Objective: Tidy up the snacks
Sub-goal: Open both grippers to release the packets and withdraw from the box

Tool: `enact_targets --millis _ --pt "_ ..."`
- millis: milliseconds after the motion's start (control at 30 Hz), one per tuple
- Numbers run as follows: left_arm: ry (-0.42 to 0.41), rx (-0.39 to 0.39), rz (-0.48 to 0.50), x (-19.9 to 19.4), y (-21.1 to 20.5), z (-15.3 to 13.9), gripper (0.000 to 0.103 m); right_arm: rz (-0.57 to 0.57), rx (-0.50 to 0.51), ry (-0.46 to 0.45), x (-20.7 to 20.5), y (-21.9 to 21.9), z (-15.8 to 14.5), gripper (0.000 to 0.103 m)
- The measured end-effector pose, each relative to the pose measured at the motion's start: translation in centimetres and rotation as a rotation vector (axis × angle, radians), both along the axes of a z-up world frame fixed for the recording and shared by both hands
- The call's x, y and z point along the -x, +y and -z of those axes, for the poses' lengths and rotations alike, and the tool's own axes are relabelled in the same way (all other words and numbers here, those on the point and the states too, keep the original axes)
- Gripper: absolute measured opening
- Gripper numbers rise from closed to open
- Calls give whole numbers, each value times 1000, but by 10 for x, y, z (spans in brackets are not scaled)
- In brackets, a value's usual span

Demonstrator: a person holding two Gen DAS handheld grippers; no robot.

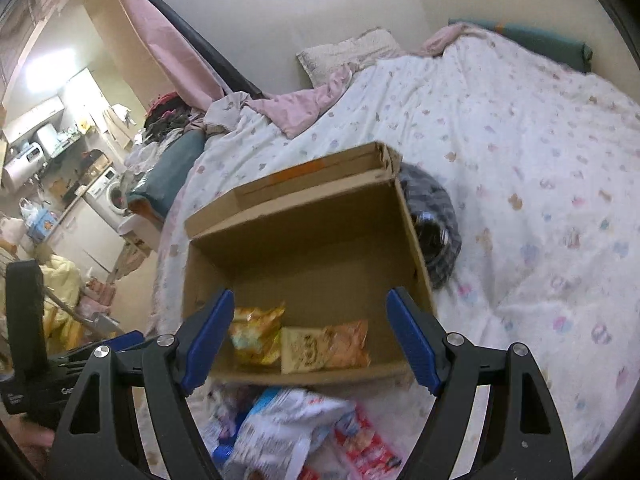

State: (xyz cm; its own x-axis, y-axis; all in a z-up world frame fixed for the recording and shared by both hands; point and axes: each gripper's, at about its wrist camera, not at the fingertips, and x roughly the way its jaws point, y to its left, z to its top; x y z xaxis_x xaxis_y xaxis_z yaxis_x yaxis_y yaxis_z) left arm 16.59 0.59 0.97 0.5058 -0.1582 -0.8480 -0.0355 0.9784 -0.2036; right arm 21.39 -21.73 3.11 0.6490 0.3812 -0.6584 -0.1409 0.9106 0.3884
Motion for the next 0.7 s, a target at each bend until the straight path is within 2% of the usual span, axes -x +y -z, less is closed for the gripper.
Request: enact_targets --millis 333,600,700 --pt "13 9 18 42 5 7 75 5 -45 41 34 -7 6 81" --pt "25 11 -12 59 13 15 75 6 -36 77 61 -8 14 81" --pt "20 -12 -29 60 16 17 75 11 -12 98 69 -8 20 81"
